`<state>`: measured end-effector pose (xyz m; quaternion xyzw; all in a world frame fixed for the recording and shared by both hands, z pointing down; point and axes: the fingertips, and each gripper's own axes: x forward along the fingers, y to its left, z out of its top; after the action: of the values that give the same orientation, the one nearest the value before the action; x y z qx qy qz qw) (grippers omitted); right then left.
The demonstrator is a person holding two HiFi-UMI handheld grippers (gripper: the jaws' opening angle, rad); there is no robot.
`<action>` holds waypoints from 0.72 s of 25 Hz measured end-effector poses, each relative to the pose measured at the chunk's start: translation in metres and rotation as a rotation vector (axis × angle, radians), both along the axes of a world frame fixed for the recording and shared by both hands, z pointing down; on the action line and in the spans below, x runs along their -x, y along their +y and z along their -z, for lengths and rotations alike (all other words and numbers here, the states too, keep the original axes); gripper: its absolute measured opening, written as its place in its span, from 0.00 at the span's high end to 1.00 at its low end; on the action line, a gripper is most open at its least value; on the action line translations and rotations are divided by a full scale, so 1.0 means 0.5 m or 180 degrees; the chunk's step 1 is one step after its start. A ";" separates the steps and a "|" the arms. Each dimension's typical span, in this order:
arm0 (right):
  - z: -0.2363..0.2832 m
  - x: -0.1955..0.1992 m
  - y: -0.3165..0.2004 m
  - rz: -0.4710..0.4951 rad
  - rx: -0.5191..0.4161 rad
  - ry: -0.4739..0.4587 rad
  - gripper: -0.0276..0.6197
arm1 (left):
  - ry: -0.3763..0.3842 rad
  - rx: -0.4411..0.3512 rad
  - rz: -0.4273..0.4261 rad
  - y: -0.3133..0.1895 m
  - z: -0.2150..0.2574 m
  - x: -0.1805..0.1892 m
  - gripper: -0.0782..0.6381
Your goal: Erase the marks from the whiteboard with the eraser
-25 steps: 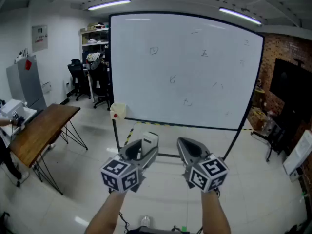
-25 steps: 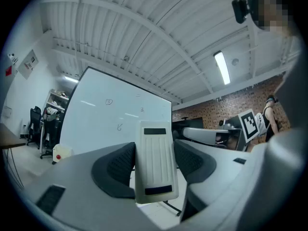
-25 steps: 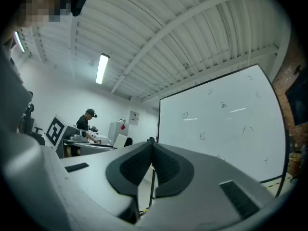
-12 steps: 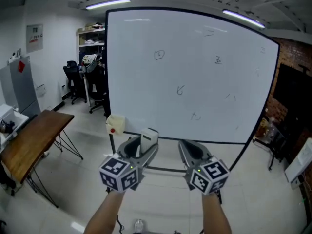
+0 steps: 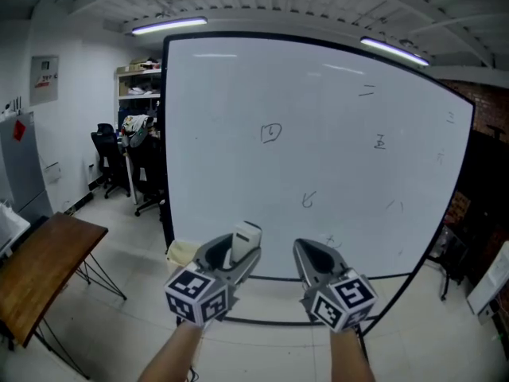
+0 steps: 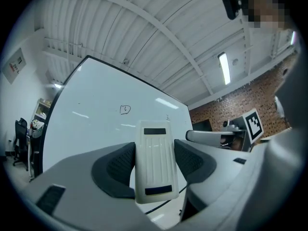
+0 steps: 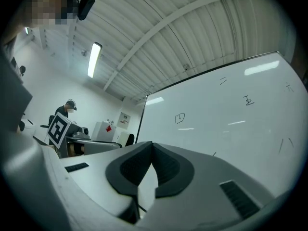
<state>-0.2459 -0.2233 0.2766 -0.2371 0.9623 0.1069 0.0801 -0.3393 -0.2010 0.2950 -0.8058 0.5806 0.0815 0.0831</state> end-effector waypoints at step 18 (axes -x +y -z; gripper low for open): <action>0.039 -0.149 -0.208 -0.0615 -0.0065 -0.0039 0.97 | -0.0063 -0.0140 -0.0535 -0.230 0.053 -0.133 0.54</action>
<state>-0.1717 -0.3273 0.2573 -0.3286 0.9333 0.1226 0.0778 -0.2726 -0.3159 0.2683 -0.8504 0.5082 0.0930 0.0994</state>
